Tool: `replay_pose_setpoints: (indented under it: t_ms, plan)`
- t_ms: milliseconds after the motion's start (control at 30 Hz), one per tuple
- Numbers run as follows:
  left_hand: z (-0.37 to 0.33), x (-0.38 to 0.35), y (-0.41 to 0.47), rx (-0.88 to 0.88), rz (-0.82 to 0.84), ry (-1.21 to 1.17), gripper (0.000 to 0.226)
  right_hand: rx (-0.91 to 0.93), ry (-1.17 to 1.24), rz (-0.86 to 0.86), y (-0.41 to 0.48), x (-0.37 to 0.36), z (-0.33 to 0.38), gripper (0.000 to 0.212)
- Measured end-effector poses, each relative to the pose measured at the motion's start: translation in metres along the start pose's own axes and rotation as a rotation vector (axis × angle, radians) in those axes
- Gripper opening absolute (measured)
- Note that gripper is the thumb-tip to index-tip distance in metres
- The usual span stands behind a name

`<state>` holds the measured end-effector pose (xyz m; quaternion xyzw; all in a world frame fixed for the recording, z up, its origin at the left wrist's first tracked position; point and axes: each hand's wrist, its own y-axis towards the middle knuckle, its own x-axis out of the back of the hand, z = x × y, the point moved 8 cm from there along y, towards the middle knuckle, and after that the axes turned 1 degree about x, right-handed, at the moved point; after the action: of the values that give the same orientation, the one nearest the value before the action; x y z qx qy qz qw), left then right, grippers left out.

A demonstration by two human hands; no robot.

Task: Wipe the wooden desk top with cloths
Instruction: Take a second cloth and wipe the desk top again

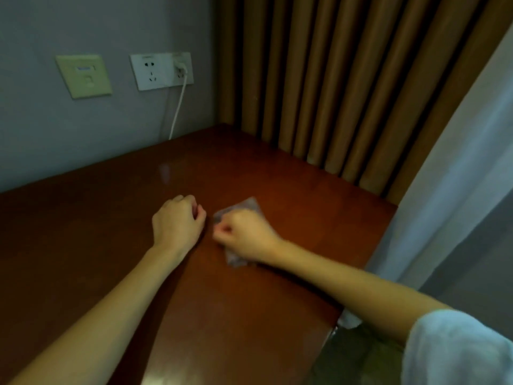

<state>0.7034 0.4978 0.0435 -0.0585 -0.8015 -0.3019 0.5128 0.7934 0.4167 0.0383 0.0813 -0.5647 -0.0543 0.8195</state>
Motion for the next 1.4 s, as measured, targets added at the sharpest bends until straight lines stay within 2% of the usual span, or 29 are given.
replay_pose_setpoints:
  t_ms: [100, 133, 200, 267, 333, 467, 567, 633, 700, 767, 833, 967, 1067, 1133, 1267, 1400]
  plan:
    - [0.0, 0.0, -0.002, -0.017, 0.007, -0.014, 0.026, -0.396, 0.168, -0.177, -0.009, 0.043, -0.106, 0.021]
    - [-0.001, 0.0, -0.003, -0.02, 0.006, -0.015, 0.026, -0.502, 0.159, -0.244, -0.025, 0.06, -0.14, 0.018]
    - [-0.003, 0.001, -0.004, -0.028, 0.001, -0.008, 0.025, -0.603, 0.069, -0.273, -0.064, 0.088, -0.188, 0.031]
    - [-0.005, 0.001, -0.005, -0.034, -0.008, 0.003, 0.024, -0.632, 0.007, -0.302, -0.104, 0.104, -0.196, 0.046]
    - [-0.008, 0.001, -0.004, -0.037, -0.015, 0.025, 0.023, -0.607, -0.023, -0.341, -0.135, 0.102, -0.172, 0.047]
    - [-0.009, -0.001, -0.002, -0.042, -0.017, 0.043, 0.023, -0.319, -0.072, -0.17, -0.149, 0.054, -0.069, 0.021]
    - [-0.008, 0.001, -0.003, -0.049, -0.025, 0.035, 0.024, -0.017, -0.024, -0.034, -0.132, 0.027, 0.004, 0.036]
    - [-0.007, 0.001, -0.003, -0.057, -0.025, 0.026, 0.024, 0.078, 0.016, 0.008, -0.117, 0.021, 0.011, 0.036]
    - [-0.005, 0.0, -0.003, -0.061, -0.022, 0.026, 0.024, 0.081, 0.005, 0.01, -0.095, 0.024, -0.016, 0.034]
    - [-0.003, 0.0, -0.003, -0.063, -0.024, 0.021, 0.024, -0.013, 0.032, -0.034, -0.077, 0.035, -0.062, 0.033]
    - [-0.002, 0.001, -0.003, -0.062, -0.026, 0.015, 0.025, -0.222, 0.109, -0.17, -0.071, 0.062, -0.127, 0.033]
    - [-0.001, 0.0, -0.002, -0.055, -0.017, -0.002, 0.025, -0.628, -0.006, -0.33, -0.104, 0.119, -0.227, 0.046]
    - [-0.002, 0.001, -0.002, -0.052, -0.016, -0.005, 0.025, -0.758, -0.021, -0.46, -0.138, 0.136, -0.255, 0.047]
    - [-0.005, 0.001, -0.003, -0.052, -0.016, 0.003, 0.025, -0.782, -0.053, -0.516, -0.153, 0.134, -0.246, 0.044]
    - [-0.01, 0.001, -0.003, -0.058, -0.016, 0.024, 0.025, -0.655, -0.062, -0.295, -0.147, 0.093, -0.182, 0.037]
    - [-0.009, 0.001, -0.004, -0.068, -0.018, 0.028, 0.024, -0.227, 0.017, -0.201, -0.123, 0.067, -0.117, 0.042]
